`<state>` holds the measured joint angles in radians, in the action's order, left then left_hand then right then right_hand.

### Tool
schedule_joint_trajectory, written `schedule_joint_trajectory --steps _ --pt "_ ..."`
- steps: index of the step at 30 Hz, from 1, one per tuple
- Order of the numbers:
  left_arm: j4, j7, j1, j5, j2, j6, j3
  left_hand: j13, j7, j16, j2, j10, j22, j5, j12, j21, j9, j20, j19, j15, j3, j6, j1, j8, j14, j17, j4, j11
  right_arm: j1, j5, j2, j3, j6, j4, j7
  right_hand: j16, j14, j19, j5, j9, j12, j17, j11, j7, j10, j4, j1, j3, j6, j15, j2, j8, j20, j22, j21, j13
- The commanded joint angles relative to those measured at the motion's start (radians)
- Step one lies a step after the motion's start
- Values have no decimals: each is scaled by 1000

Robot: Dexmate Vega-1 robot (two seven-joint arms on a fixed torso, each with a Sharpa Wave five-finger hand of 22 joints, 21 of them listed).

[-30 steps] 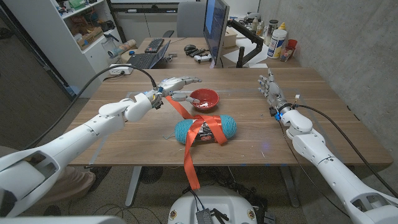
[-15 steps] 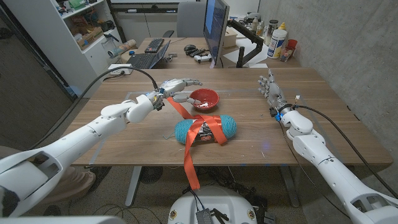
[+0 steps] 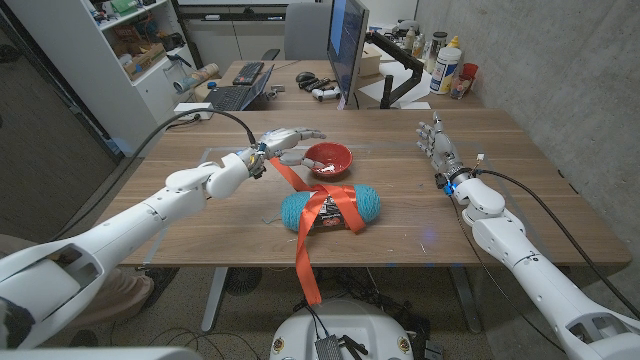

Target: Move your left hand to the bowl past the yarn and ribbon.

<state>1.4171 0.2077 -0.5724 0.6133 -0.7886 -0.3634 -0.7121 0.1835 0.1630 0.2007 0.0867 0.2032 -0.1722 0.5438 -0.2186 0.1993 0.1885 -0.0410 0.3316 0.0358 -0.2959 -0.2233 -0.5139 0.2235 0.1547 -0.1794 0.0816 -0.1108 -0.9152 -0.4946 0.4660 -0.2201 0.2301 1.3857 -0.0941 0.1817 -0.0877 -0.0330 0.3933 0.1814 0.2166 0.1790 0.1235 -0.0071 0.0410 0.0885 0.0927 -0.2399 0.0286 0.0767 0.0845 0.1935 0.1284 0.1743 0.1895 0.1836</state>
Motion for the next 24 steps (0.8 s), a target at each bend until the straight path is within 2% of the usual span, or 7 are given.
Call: schedule_joint_trajectory --steps 1,11,24 --pt "-14 1 -9 -9 7 14 -9 6 5 -5 -3 0 -3 6 2 -4 3 -67 -9 108 -6 2 -6 -4 10 -1 -3 -7 5 1 1 -4 5 -11 -10 0 -10 -3 4 4 0 2 8 2 -3 3 -4 -1 3 -1 0 -3 -4 4 5 4" --pt "-34 1 -2 -14 15 16 -19 6 6 -9 -4 -7 -3 7 7 -8 3 -63 -18 108 -8 1 -3 -6 3 -1 -6 -3 11 5 -4 -11 0 -17 -7 -1 -12 -5 4 4 0 2 9 2 -2 3 -4 0 3 -2 1 -3 -3 4 4 4" --pt "-96 0 44 -7 45 -6 -48 6 20 -12 -5 -17 -3 9 12 -9 4 -61 -23 112 -11 13 0 -14 -3 -1 -9 -17 28 10 -12 -19 -5 -24 -5 0 -13 -8 4 3 0 1 14 7 -3 4 -3 2 1 3 5 -4 0 4 3 3"
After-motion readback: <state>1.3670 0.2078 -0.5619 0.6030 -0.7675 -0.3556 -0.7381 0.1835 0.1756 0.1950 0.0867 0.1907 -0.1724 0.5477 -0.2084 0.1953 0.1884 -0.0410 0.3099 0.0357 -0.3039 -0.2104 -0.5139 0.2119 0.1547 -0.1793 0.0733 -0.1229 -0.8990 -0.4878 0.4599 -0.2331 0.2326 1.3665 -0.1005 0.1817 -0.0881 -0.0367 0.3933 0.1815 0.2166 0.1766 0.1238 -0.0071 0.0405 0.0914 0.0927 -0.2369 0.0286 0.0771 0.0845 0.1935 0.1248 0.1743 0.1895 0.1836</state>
